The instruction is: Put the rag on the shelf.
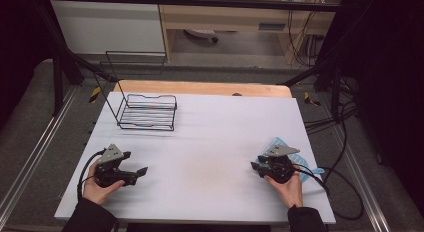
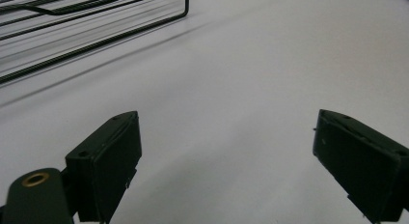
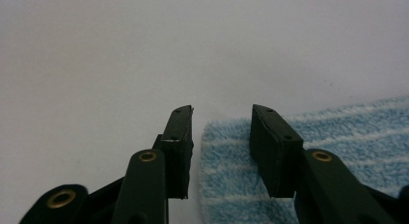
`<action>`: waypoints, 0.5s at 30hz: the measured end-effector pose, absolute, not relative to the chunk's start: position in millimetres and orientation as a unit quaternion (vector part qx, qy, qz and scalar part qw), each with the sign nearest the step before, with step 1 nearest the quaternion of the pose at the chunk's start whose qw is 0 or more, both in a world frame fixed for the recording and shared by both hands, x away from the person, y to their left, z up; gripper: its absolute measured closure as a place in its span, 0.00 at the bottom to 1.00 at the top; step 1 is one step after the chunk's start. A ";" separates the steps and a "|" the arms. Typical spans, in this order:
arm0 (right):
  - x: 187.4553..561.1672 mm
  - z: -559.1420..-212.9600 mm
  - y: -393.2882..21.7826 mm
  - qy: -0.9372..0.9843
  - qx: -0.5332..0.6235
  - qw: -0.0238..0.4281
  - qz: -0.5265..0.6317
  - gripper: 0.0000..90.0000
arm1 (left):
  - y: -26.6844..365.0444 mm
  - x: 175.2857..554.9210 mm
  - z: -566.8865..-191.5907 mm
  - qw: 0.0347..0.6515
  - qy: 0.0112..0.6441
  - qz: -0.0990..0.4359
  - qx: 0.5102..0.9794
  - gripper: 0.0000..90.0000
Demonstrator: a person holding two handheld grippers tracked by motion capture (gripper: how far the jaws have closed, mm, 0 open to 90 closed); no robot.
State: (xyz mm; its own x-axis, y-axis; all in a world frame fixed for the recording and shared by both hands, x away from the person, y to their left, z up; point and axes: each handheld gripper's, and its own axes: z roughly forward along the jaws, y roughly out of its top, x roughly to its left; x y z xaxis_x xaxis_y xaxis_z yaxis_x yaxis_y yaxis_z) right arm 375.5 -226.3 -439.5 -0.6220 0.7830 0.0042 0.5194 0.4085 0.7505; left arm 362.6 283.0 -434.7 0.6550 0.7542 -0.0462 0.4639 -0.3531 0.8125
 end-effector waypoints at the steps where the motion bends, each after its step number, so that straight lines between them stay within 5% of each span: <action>1: 376.1 -441.5 -224.8 0.822 0.397 0.180 0.367 0.70 | 283.0 362.4 -434.7 0.424 0.378 0.171 0.805 0.11; 15: 378.3 -445.0 -221.6 0.829 0.399 0.194 0.340 0.93 | 282.3 362.6 -434.9 0.420 0.377 0.172 0.807 0.11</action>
